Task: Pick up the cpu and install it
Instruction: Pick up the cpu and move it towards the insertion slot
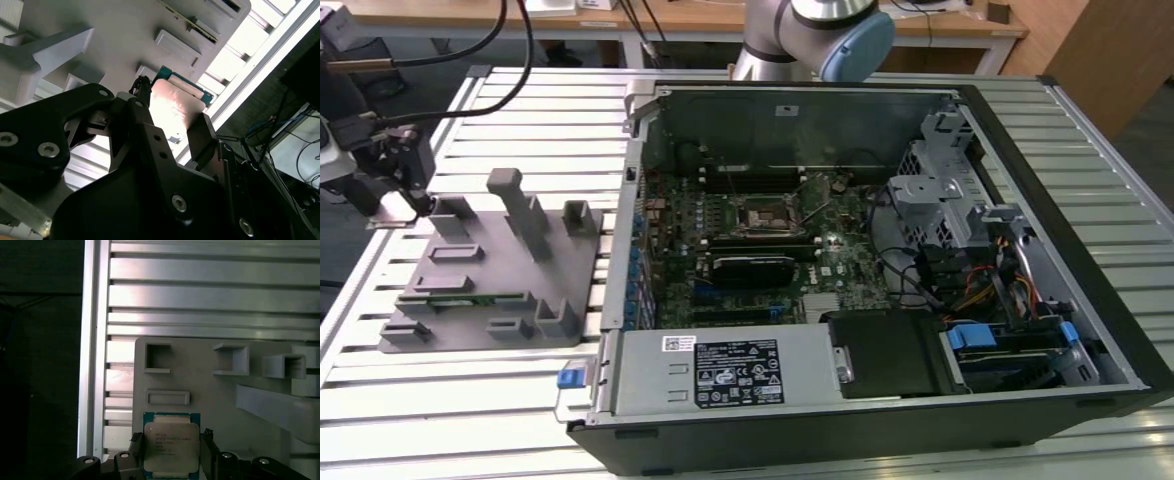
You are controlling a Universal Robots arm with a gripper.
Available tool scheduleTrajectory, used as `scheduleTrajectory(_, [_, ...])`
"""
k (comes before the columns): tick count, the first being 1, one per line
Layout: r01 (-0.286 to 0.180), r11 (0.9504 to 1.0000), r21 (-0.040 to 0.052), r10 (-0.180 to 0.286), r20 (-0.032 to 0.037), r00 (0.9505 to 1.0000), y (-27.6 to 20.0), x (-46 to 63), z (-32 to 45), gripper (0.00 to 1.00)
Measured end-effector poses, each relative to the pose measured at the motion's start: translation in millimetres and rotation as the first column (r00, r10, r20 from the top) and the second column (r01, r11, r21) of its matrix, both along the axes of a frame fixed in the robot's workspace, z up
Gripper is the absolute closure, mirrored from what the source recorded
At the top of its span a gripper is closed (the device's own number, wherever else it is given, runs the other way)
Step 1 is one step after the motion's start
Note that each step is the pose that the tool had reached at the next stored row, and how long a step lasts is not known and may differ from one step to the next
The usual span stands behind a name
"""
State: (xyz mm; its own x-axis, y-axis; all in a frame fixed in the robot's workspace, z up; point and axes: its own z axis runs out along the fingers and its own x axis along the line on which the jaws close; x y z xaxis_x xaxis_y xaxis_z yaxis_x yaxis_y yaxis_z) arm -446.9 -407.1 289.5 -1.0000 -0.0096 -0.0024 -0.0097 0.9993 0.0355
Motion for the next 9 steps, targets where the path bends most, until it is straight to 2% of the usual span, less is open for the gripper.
scheduleTrajectory(9, [0.0, 1.0, 0.0, 0.0, 0.0001, 1.0, 0.2, 0.0, 12.9, 0.46])
